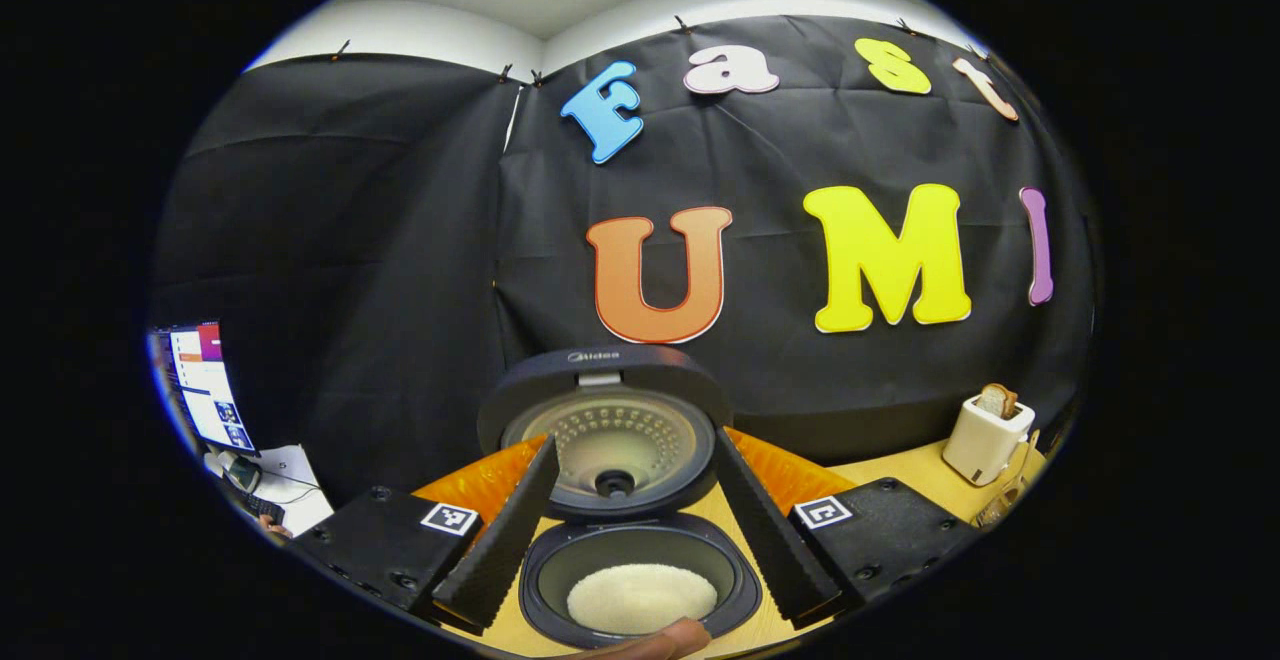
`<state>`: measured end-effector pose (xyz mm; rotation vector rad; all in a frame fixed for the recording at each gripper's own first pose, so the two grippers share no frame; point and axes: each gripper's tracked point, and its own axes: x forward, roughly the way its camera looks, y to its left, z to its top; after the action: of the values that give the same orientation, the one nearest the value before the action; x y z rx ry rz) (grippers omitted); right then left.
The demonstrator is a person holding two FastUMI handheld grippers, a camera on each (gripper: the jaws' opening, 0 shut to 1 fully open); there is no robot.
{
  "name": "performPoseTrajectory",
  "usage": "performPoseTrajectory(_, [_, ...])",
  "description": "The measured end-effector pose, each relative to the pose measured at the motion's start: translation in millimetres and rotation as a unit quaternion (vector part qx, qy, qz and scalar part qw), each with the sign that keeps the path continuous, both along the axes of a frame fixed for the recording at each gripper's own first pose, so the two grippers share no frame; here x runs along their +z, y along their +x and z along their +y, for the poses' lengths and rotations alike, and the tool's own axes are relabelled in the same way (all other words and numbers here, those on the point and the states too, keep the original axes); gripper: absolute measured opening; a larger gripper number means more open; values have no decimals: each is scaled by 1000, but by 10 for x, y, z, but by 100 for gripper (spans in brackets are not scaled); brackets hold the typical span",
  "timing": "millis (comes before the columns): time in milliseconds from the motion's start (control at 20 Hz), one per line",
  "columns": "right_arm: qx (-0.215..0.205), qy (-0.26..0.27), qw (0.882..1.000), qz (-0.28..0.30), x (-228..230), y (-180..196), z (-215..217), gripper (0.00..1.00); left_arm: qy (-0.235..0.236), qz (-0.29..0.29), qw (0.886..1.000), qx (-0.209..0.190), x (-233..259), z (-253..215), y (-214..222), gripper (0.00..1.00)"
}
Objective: Close the left gripper, press the button to open the rice cooker; take a wooden spoon from the chopstick holder with the right hand, scoop a spoonful of rice and pour it into the rice cooker, then put the wooden spoon back into the chopstick holder.
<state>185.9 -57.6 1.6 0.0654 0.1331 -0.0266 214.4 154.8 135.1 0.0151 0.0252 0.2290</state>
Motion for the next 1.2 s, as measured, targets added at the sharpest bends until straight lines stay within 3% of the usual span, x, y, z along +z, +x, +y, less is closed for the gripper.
performPoseTrajectory(250, [-12,-3,1000,-3,-95,-24,-196,96,-6,-12,999,30,394,184,381,99])
performPoseTrajectory(600, [-11,13,1000,16,-303,-101,-349,96,-12,-23,999,29,752,445,955,98])
performPoseTrajectory(800, [-3,19,1000,15,-289,-182,-338,96,-23,2,999,25,622,537,1163,95])
performPoseTrajectory(1000, [14,19,1000,4,-192,-271,-216,95,-44,50,997,32,290,549,1240,99])
performPoseTrajectory(1200, [42,28,999,3,-166,-394,-16,95,-29,48,998,36,311,507,1170,100])
